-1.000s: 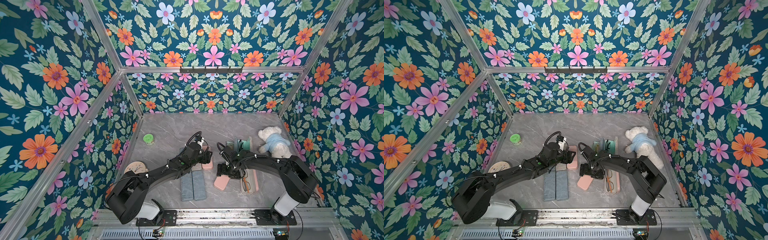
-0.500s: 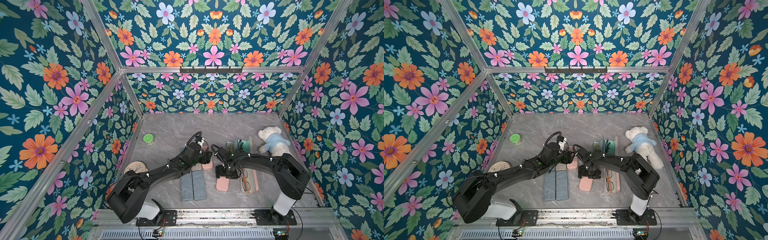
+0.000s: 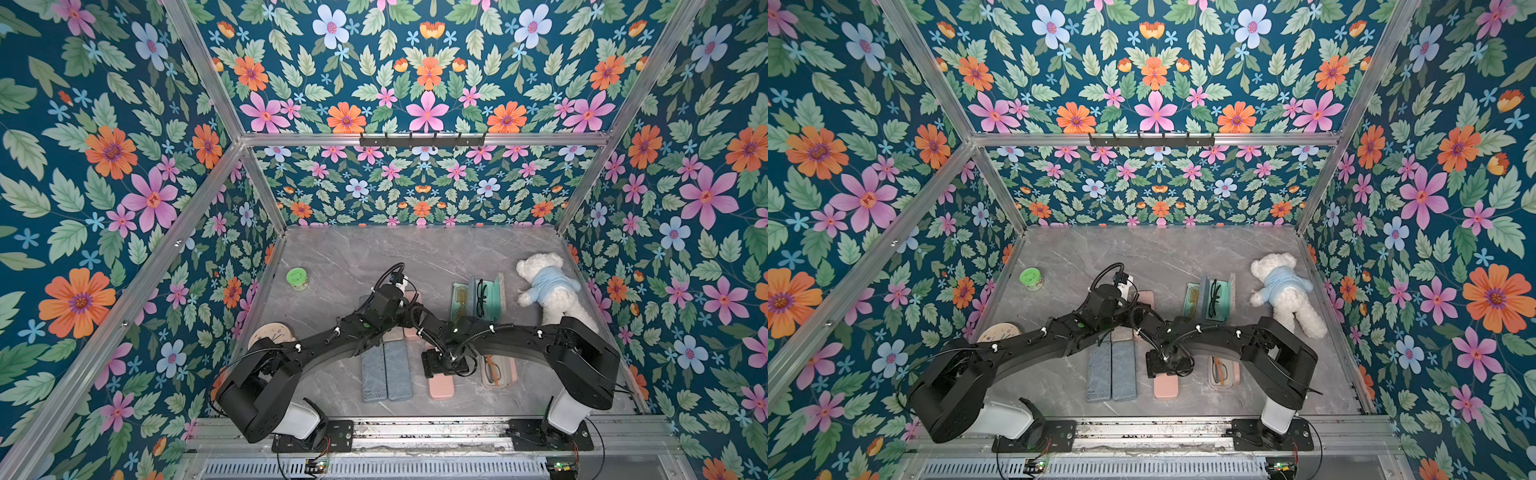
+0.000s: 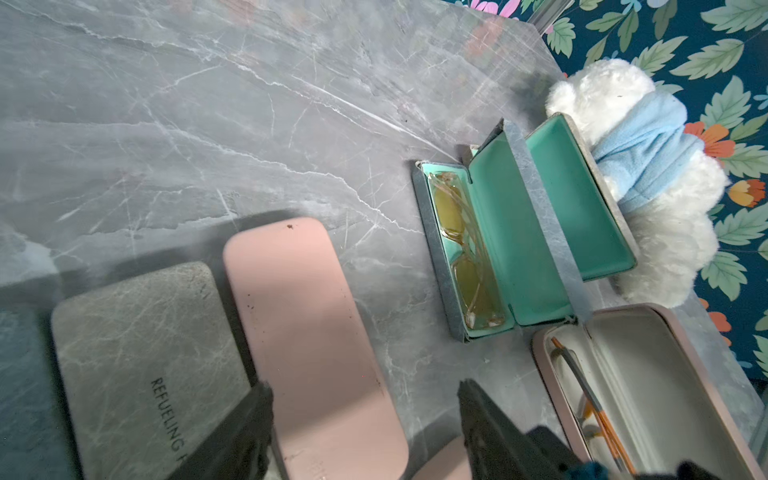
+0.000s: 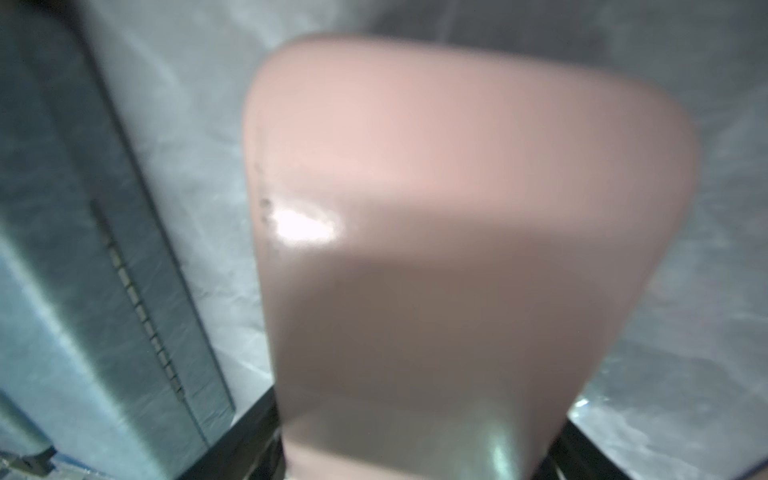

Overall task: Close the glasses case
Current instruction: Move the glasses case to the center of the board.

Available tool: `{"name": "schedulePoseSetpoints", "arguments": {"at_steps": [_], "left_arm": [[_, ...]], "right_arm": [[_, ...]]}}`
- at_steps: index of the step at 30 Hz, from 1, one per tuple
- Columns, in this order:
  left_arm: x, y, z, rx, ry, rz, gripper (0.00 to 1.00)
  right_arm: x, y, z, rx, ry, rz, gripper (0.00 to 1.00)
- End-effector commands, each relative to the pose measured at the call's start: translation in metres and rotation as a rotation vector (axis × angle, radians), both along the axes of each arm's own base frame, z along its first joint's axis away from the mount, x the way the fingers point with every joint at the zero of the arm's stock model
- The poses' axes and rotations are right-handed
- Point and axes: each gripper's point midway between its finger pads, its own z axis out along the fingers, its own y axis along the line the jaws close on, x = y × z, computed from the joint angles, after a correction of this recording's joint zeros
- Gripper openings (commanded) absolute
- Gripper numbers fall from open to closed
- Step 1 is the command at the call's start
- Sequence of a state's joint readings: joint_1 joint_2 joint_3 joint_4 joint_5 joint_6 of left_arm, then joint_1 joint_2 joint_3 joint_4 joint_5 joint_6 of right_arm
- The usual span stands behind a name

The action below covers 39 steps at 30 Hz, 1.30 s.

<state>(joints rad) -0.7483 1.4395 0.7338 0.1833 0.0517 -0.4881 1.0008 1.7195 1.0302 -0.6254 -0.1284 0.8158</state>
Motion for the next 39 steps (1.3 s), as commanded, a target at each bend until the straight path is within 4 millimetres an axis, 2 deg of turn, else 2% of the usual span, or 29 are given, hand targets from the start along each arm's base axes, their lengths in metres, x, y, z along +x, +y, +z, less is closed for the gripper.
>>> {"name": "schedulePoseSetpoints", "arguments": {"at_steps": [1,9,16,19,23,26,30,33,36,39], "left_arm": [[0.001,-0.004,0.005,-0.01,-0.019,-0.016,0.72],[0.001,-0.006,0.003,-0.009,-0.011,-0.023,0.72],[0.002,-0.008,-0.006,0.004,0.006,-0.029,0.72],[0.003,-0.008,-0.006,0.004,0.008,-0.03,0.73],[0.007,-0.004,0.001,-0.011,-0.007,-0.028,0.75],[0.012,-0.002,0.008,-0.022,-0.003,-0.029,0.76],[0.018,-0.014,0.024,-0.041,-0.004,-0.071,0.76],[0.025,-0.025,0.029,-0.067,0.008,-0.082,0.76],[0.032,-0.036,0.024,-0.072,0.034,-0.088,0.74],[0.039,-0.045,0.014,-0.078,0.067,-0.087,0.73]], "right_arm": [[0.0,0.011,0.004,0.019,-0.007,-0.011,0.79],[0.008,0.037,0.008,0.049,-0.02,0.002,0.79],[0.015,0.046,0.007,0.081,-0.014,-0.004,0.83],[0.018,0.046,0.02,0.128,-0.019,0.001,0.89],[0.021,0.045,0.059,0.25,-0.061,0.018,0.96],[0.022,0.034,0.091,0.329,-0.096,0.028,0.98],[0.029,0.011,0.125,0.463,-0.13,0.006,0.99],[0.043,-0.014,0.141,0.523,-0.155,-0.03,0.99],[0.056,-0.034,0.154,0.578,-0.158,-0.059,0.99],[0.072,-0.052,0.154,0.61,-0.156,-0.096,0.99]]}}
